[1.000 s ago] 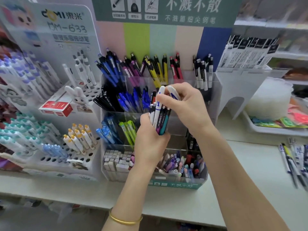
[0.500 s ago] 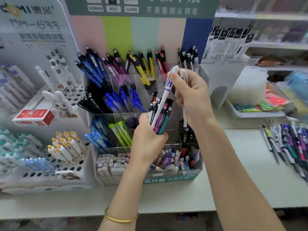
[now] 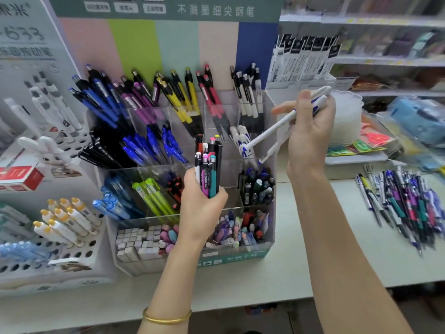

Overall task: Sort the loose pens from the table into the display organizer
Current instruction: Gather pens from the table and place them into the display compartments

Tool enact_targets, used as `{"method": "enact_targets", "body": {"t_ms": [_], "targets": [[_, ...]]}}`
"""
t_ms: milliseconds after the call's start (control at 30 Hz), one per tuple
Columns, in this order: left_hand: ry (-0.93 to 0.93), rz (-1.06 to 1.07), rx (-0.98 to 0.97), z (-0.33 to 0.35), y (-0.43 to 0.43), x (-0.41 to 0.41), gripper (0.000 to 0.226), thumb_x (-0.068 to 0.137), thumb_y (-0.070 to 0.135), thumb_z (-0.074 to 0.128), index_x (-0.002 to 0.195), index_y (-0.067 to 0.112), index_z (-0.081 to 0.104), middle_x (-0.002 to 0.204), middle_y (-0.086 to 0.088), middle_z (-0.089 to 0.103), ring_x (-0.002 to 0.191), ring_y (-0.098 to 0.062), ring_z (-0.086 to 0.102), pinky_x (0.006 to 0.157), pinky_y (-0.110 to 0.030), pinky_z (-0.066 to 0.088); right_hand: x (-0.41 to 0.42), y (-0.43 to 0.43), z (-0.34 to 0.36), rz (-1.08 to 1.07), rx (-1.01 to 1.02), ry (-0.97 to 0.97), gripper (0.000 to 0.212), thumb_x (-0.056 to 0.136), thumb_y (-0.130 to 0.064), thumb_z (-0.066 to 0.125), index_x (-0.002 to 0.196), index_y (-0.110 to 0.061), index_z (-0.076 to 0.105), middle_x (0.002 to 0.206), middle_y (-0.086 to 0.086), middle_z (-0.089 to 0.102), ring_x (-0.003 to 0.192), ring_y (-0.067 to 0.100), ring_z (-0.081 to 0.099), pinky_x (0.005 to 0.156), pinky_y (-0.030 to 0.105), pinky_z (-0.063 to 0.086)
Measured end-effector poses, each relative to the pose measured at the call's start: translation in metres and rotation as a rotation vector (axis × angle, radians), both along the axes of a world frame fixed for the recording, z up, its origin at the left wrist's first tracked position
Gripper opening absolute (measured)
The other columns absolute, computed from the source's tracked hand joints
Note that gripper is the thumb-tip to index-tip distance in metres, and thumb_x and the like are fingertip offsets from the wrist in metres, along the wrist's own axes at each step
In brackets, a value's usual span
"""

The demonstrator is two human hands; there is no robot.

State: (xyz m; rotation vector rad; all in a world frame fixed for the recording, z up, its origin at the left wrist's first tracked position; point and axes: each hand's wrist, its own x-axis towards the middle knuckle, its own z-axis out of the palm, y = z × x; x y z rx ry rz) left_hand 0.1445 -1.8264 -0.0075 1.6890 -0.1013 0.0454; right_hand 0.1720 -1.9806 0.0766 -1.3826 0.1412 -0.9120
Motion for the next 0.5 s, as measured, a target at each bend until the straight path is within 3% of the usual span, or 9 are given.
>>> {"method": "enact_targets", "body": {"t_ms": [167, 233, 333, 433, 500], "targets": [[-0.008, -0.019, -0.055, 0.002, -0.006, 0.005, 0.029, 0.086, 0.000, 0.062, 0.097, 0.022, 0.047, 0.087, -0.014, 0.050, 0.070, -0.013, 0.049, 0.066, -0.033, 0.051, 0.010, -0.003, -0.001, -0.085, -0.158, -0.134, 0.015, 0.101, -0.018, 0.039, 0.088, -0.025, 0.035, 0.065, -0.011, 0.056, 0.061, 0.012, 0.058, 0.066, 0.026, 0.048], [-0.048, -0.035, -0.039, 0.003, -0.007, 0.006, 0.029, 0.086, 0.000, 0.063, 0.097, 0.022, 0.048, 0.092, -0.017, 0.051, 0.071, -0.012, 0.049, 0.067, -0.029, 0.051, 0.015, -0.001, -0.005, -0.139, -0.309, -0.145, 0.016, 0.100, -0.020, 0.042, 0.088, -0.028, 0.035, 0.072, -0.006, 0.055, 0.064, 0.014, 0.060, 0.064, 0.027, 0.049], [-0.160, -0.056, 0.000, 0.006, -0.006, 0.005, 0.029, 0.086, -0.004, 0.063, 0.097, 0.018, 0.049, 0.091, -0.013, 0.050, 0.070, -0.007, 0.049, 0.066, -0.017, 0.048, 0.022, 0.002, -0.018, -0.155, -0.584, 0.007, 0.011, 0.097, -0.031, 0.047, 0.089, -0.024, 0.046, 0.074, 0.007, 0.056, 0.070, 0.026, 0.059, 0.060, 0.035, 0.045], [-0.234, -0.059, 0.024, 0.009, -0.006, 0.003, 0.033, 0.084, -0.009, 0.062, 0.095, 0.020, 0.049, 0.086, 0.000, 0.049, 0.071, 0.000, 0.051, 0.067, -0.011, 0.046, 0.025, 0.004, -0.033, -0.095, -0.852, 0.251, 0.017, 0.095, -0.027, 0.056, 0.089, -0.011, 0.054, 0.079, 0.000, 0.052, 0.071, 0.019, 0.049, 0.059, 0.030, 0.031], [-0.263, -0.042, 0.022, 0.009, -0.007, 0.002, 0.036, 0.083, -0.012, 0.061, 0.095, 0.020, 0.048, 0.082, 0.007, 0.047, 0.070, 0.004, 0.051, 0.067, -0.008, 0.044, 0.023, 0.006, -0.036, -0.152, -0.978, 0.307, 0.017, 0.095, -0.027, 0.057, 0.095, -0.010, 0.057, 0.085, -0.001, 0.054, 0.076, 0.018, 0.049, 0.061, 0.026, 0.027]]}}
